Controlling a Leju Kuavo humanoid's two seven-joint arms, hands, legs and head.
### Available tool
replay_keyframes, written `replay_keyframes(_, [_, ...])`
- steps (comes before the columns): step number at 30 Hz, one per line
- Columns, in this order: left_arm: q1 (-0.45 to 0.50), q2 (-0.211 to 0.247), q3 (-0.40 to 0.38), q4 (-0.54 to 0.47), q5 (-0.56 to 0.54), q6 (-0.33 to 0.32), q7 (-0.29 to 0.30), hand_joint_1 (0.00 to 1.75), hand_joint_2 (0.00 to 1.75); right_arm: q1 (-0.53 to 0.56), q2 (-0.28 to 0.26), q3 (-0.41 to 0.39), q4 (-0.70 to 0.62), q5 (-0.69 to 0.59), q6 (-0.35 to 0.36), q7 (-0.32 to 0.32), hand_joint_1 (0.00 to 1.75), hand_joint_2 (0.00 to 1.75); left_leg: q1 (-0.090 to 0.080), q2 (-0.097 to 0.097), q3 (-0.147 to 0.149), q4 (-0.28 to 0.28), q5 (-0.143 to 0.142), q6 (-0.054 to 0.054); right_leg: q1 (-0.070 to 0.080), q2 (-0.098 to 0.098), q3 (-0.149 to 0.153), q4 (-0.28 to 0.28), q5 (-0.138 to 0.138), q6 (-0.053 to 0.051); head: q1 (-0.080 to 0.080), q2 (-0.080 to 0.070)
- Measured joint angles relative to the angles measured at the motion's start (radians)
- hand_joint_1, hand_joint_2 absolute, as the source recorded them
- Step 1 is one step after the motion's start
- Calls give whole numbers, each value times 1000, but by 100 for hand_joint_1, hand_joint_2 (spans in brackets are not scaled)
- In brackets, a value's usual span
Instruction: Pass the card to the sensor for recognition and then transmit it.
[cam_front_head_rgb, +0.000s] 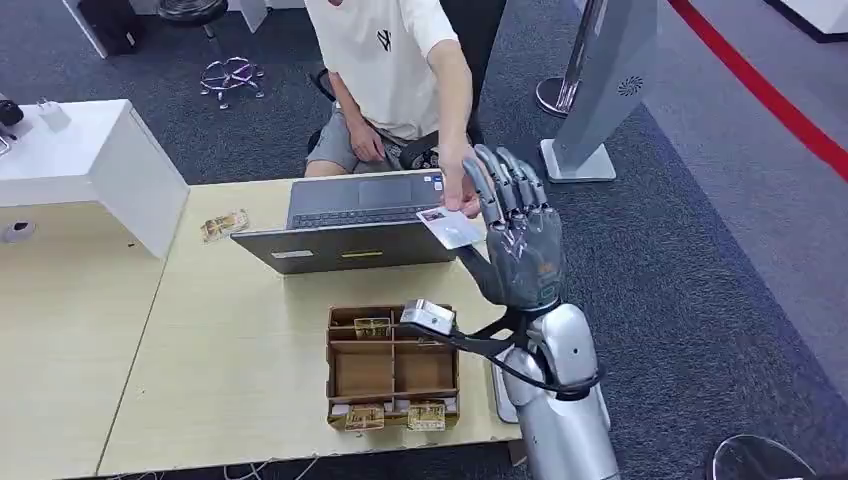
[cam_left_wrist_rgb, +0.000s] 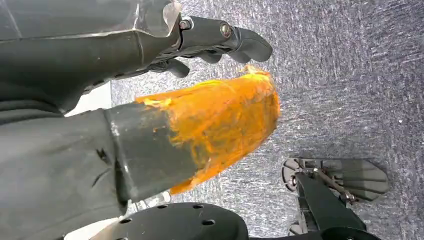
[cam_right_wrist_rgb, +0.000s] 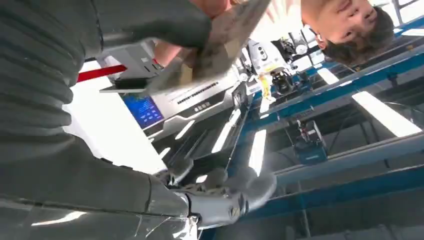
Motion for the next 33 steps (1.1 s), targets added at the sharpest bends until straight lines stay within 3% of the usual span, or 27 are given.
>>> replay_keyframes(15, [0, 0, 0, 0, -7, -2, 0, 0, 0, 9, 0, 3, 1, 6, 0, 19, 175, 175, 0, 0, 0, 0, 0, 0, 0, 0, 0, 0, 0, 0, 0, 0])
replay_keyframes(21, [0, 0, 0, 0, -14, -2, 0, 0, 0, 17, 0, 3, 4, -67, 0, 2, 175, 175, 0, 0, 0, 0, 0, 0, 0, 0, 0, 0, 0, 0, 0, 0])
replay_keyframes(23, [0, 0, 0, 0, -16, -2, 0, 0, 0, 21, -2, 10, 13, -133, 0, 10, 175, 175, 0, 0, 0, 0, 0, 0, 0, 0, 0, 0, 0, 0, 0, 0])
replay_keyframes(26, [0, 0, 3, 0, -15, 0, 0, 0, 0, 38, -15, 59, 33, -342, 21, 88, 175, 175, 0, 0, 0, 0, 0, 0, 0, 0, 0, 0, 0, 0, 0, 0])
replay_keyframes(28, [1, 0, 10, 0, -10, 2, -1, 0, 0, 49, -37, 109, 37, -541, 86, 129, 175, 175, 0, 0, 0, 0, 0, 0, 0, 0, 0, 0, 0, 0, 0, 0])
replay_keyframes(33, [2, 0, 30, 0, 4, 7, -10, 0, 0, 74, -78, 191, 16, -849, 218, 151, 175, 175, 0, 0, 0, 0, 0, 0, 0, 0, -1, 0, 0, 0, 0, 0])
